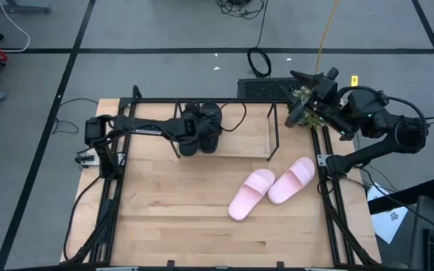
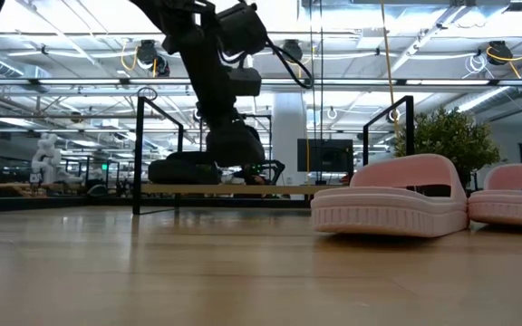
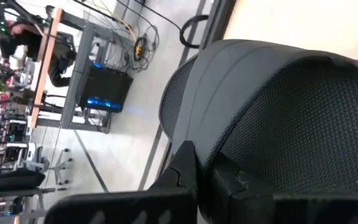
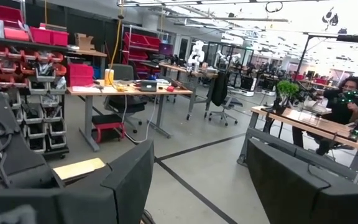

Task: Pick and place slides into the shelf
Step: Put the black slipper on the shelf

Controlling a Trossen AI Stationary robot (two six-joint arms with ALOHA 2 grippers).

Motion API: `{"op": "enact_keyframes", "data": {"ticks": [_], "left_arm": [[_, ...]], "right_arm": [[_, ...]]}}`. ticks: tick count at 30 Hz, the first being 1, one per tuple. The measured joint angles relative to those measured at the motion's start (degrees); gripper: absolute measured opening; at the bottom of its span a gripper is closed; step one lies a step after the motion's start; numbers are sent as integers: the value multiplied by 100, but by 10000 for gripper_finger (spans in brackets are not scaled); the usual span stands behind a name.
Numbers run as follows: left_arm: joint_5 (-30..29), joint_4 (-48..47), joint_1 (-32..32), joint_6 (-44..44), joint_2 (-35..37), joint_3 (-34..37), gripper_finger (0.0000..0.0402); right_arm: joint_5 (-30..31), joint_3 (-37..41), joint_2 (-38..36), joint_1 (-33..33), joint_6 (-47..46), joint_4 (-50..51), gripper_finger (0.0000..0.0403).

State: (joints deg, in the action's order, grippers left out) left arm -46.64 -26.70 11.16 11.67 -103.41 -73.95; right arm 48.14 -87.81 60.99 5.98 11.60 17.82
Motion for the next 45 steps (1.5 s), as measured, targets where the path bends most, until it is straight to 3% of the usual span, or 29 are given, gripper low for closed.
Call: {"op": "enact_keyframes", "data": {"ticks": [45], "left_arm": [[712,67,341,-171,-237,177,5]], "right_arm": [[-17,0,0,0,-25,-41,247]]}}
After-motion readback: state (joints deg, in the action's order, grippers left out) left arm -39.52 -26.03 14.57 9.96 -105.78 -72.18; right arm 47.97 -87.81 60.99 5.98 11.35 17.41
